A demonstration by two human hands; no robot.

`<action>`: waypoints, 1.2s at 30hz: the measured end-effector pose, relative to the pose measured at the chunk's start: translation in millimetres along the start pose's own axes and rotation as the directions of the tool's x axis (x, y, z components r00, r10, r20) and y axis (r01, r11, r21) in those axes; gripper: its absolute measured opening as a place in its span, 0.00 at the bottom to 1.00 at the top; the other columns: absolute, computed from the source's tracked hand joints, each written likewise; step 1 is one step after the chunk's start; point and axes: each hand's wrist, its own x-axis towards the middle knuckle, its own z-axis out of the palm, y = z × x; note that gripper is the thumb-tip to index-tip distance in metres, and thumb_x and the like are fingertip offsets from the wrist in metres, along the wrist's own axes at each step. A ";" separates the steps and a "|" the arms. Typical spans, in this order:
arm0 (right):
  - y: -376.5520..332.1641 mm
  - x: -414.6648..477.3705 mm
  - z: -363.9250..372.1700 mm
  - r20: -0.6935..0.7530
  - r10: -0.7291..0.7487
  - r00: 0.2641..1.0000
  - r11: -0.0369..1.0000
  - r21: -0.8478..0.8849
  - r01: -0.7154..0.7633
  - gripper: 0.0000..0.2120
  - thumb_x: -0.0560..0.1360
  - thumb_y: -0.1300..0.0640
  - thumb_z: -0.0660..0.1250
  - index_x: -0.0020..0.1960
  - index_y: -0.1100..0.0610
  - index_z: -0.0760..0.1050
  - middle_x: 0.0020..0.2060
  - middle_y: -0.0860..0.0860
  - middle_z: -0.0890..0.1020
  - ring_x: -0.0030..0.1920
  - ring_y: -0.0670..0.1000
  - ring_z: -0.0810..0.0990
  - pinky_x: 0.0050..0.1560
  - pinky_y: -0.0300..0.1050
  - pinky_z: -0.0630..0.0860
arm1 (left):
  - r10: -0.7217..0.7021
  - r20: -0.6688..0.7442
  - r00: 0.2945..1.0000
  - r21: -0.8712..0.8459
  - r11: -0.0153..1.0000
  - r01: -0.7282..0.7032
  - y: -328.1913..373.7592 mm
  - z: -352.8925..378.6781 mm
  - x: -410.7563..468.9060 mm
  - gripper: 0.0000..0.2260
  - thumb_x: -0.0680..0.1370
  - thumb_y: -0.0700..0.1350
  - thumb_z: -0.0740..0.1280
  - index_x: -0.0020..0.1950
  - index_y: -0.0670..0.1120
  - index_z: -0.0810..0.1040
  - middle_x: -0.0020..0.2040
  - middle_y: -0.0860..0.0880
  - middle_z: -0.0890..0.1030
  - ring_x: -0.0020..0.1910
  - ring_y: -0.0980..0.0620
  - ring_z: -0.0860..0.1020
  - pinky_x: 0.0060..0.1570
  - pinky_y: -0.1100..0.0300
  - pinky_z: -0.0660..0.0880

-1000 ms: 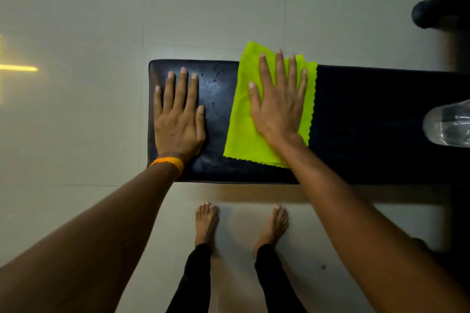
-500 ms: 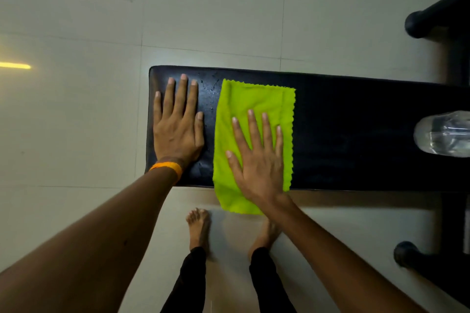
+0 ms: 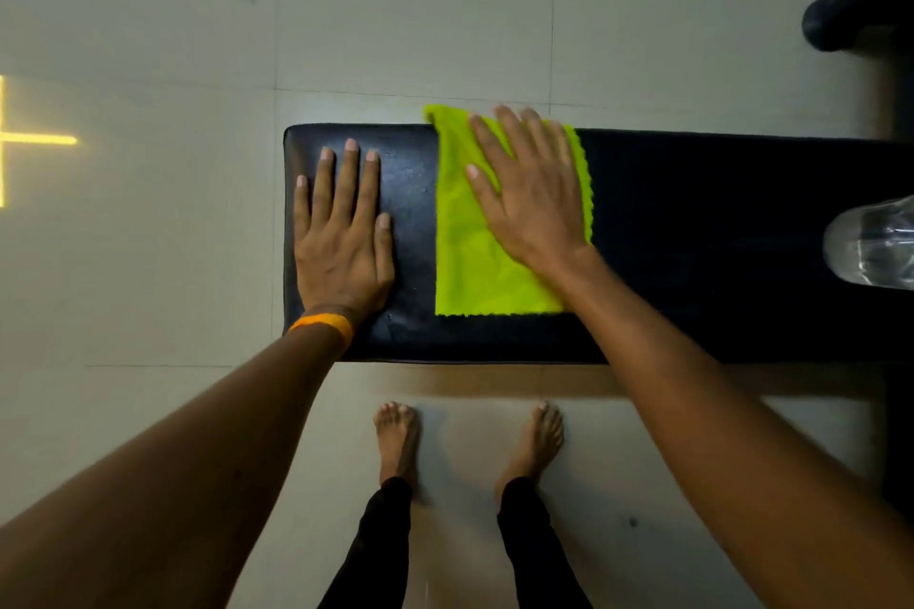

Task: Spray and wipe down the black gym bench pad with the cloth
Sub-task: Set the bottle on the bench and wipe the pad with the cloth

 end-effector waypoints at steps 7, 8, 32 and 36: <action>-35.5 -125.7 14.9 0.101 -0.081 0.992 0.996 -0.033 0.084 0.31 0.82 0.37 0.52 0.82 0.45 0.52 0.82 0.53 0.52 0.82 0.60 0.48 0.79 0.64 0.51 | -0.003 0.010 1.000 -0.016 1.000 0.003 0.6 -1.9 0.8 0.28 0.84 0.51 0.50 0.83 0.45 0.55 0.84 0.43 0.55 0.83 0.42 0.53 0.81 0.41 0.50; -20.8 -119.3 16.0 0.084 -0.134 0.987 0.990 -0.041 0.138 0.31 0.81 0.36 0.53 0.82 0.44 0.53 0.82 0.53 0.53 0.82 0.59 0.49 0.79 0.63 0.52 | -0.004 0.011 1.000 -0.017 1.000 0.005 -0.1 -1.5 0.5 0.28 0.84 0.51 0.50 0.83 0.45 0.55 0.84 0.43 0.55 0.83 0.42 0.53 0.81 0.41 0.50; -14.8 -55.5 9.9 -0.034 0.187 0.982 0.982 -0.021 -0.188 0.32 0.81 0.35 0.51 0.82 0.45 0.52 0.82 0.52 0.52 0.82 0.59 0.46 0.80 0.63 0.47 | 0.005 -0.003 1.000 -0.022 1.000 -0.005 -0.2 0.8 0.2 0.27 0.84 0.51 0.48 0.83 0.45 0.55 0.84 0.43 0.55 0.83 0.42 0.52 0.81 0.41 0.50; -68.1 -72.5 15.5 -0.001 0.145 0.989 0.989 -0.013 -0.145 0.31 0.82 0.36 0.49 0.82 0.45 0.49 0.83 0.52 0.49 0.82 0.59 0.44 0.79 0.64 0.45 | 0.006 0.003 1.000 -0.030 1.000 -0.006 -0.6 0.2 0.4 0.28 0.84 0.51 0.48 0.83 0.45 0.55 0.84 0.43 0.55 0.83 0.42 0.52 0.81 0.41 0.50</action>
